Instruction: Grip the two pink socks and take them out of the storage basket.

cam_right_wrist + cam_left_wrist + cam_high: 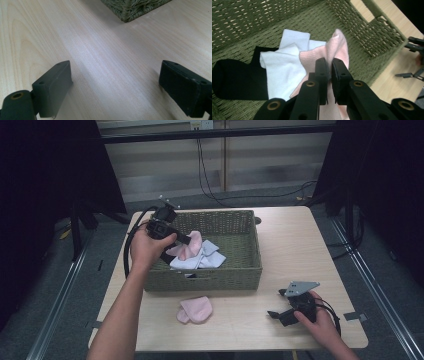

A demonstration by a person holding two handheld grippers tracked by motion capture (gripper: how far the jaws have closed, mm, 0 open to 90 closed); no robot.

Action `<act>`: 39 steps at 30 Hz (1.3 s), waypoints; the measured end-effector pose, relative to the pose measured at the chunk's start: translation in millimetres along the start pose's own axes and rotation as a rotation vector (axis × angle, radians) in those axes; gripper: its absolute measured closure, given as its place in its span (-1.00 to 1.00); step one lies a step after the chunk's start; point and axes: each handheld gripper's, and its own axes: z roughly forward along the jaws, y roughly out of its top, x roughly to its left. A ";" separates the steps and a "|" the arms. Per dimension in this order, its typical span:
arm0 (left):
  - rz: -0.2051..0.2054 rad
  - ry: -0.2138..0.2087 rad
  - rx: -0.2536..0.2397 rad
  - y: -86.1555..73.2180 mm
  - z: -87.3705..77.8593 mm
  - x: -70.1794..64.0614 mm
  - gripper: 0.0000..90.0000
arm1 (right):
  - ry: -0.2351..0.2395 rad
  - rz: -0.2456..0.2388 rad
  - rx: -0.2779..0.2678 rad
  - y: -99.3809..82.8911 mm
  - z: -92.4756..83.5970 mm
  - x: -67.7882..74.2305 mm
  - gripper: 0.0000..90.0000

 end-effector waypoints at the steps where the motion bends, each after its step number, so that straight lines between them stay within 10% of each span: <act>1: 0.000 -0.001 -0.004 0.2 -1.4 -2.0 0.86 | 0.000 0.000 0.000 0.0 0.0 0.0 -0.77; 39: 0.065 -0.101 -0.046 -20.9 -37.4 -39.3 0.86 | 0.000 0.000 0.000 0.0 0.0 0.0 -0.77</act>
